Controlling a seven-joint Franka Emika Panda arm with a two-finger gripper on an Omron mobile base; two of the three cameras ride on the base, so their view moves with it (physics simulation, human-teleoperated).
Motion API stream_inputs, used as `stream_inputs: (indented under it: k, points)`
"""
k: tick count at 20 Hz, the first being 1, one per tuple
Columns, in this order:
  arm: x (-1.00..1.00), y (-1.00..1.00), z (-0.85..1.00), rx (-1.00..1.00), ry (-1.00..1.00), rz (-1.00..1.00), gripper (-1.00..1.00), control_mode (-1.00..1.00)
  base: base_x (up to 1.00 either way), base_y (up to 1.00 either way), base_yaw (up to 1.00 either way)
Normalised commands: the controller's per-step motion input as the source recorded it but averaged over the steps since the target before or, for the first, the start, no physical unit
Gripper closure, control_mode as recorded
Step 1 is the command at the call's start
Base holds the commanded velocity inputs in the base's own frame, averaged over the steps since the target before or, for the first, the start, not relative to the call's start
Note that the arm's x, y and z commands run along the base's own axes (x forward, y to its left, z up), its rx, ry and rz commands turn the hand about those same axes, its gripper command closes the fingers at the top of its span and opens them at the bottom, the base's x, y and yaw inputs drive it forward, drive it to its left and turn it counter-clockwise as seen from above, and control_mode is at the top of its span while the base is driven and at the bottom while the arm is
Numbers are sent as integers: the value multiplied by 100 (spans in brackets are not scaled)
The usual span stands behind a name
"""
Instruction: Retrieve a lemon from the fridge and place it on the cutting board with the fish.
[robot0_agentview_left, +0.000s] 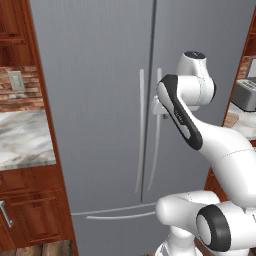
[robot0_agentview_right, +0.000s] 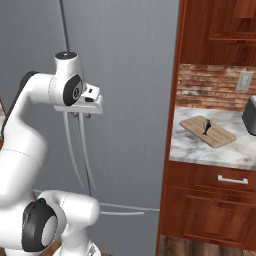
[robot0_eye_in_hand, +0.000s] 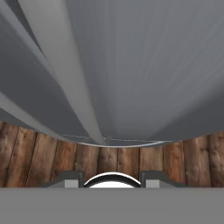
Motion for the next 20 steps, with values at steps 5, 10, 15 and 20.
stream_inputs:
  k: [5,10,15,20]
  points:
    - [0,0,0,0,0,0,-100,100,0,0,0]
    - [0,0,0,0,0,0,-100,100,-16,5,-4]
    - [0,0,0,0,0,0,-100,100,-31,22,-10]
    - [0,0,0,0,0,0,-100,100,-24,40,-8]
